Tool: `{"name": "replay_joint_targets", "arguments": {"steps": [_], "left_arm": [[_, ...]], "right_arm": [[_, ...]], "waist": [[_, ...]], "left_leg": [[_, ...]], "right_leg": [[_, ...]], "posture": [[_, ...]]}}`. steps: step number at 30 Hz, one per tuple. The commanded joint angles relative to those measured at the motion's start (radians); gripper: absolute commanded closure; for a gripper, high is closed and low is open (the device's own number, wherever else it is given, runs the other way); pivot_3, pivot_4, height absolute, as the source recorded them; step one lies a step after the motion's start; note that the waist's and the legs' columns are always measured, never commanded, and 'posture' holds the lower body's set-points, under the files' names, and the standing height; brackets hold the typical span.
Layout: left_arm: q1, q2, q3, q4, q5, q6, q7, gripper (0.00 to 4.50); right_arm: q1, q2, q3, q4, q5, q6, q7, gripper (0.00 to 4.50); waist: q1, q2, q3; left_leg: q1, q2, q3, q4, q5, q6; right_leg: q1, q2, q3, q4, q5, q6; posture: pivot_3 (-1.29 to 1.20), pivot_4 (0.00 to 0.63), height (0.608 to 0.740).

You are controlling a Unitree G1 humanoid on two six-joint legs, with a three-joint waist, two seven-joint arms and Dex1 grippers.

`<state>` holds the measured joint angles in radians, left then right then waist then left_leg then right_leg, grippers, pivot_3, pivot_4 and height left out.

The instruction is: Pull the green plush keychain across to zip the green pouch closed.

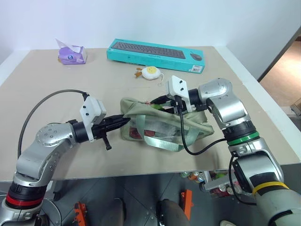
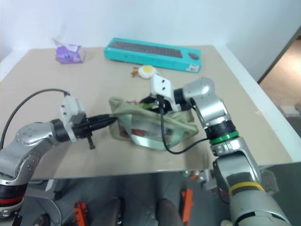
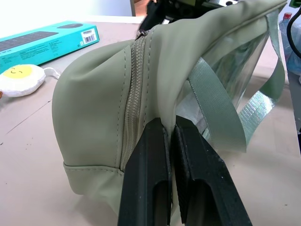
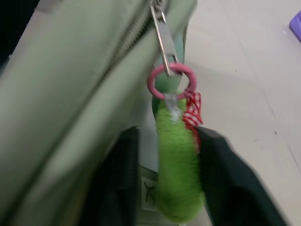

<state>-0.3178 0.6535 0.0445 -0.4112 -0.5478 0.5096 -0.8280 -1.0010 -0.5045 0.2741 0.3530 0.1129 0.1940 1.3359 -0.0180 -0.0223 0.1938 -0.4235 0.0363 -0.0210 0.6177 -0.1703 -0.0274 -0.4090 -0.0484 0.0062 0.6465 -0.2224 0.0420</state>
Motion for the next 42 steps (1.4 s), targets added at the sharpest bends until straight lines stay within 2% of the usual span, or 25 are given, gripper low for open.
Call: {"name": "replay_joint_targets", "arguments": {"steps": [1,2,10,18,30,42], "left_arm": [[-0.005,-0.004,-0.018,-0.013,0.012,0.001,0.005,4.5],[-0.004,-0.005,-0.019,-0.012,0.013,0.0,0.006,4.5],[-0.017,-0.035,0.003,0.006,0.003,0.02,0.057,4.5],[-0.079,-0.078,0.023,0.043,-0.013,0.065,0.132,4.5],[-0.13,-0.125,0.051,0.09,-0.026,0.084,0.196,4.5],[-0.14,-0.128,0.044,0.13,0.033,0.061,0.258,4.5]], "right_arm": [[-0.025,-0.003,-0.012,0.007,-0.003,-0.021,0.001,4.3],[-0.026,-0.004,-0.013,0.01,-0.004,-0.023,0.0,4.46],[-0.091,-0.027,-0.087,0.017,0.011,-0.061,-0.068,4.46],[-0.179,-0.073,-0.194,-0.068,0.027,-0.062,-0.182,4.46],[-0.113,-0.132,-0.201,-0.168,0.032,-0.046,-0.258,4.46],[-0.055,-0.2,-0.229,-0.211,0.042,-0.021,-0.316,4.46]], "waist": [[0.0,0.0,0.0],[0.0,0.0,0.0],[0.0,0.0,0.0],[0.0,0.0,0.0],[-0.002,0.0,0.0],[-0.002,0.0,0.0]], "left_leg": [[0.0,0.0,0.0,0.0,0.0,0.0],[0.0,0.0,0.0,0.0,0.0,0.0],[0.0,0.0,0.0,0.0,0.0,0.0],[0.0,0.0,0.0,0.0,0.0,0.0],[0.0,0.001,0.0,0.0,0.0,0.0],[-0.001,0.001,0.0,0.0,0.0,0.0]], "right_leg": [[0.0,0.0,0.0,0.0,0.0,0.0],[0.0,0.0,0.0,0.0,0.0,0.0],[0.0,0.0,0.0,0.0,0.0,0.0],[-0.001,0.001,0.0,0.0,0.0,0.0],[-0.001,0.001,0.0,0.0,0.0,0.0],[-0.002,0.001,0.001,0.0,0.0,0.0]], "posture": [[0.0,0.15,0.74],[0.0,0.15,0.74],[0.0,0.15,0.74],[0.0,0.15,0.74],[0.0,0.15,0.74],[0.0,0.15,0.74]]}}
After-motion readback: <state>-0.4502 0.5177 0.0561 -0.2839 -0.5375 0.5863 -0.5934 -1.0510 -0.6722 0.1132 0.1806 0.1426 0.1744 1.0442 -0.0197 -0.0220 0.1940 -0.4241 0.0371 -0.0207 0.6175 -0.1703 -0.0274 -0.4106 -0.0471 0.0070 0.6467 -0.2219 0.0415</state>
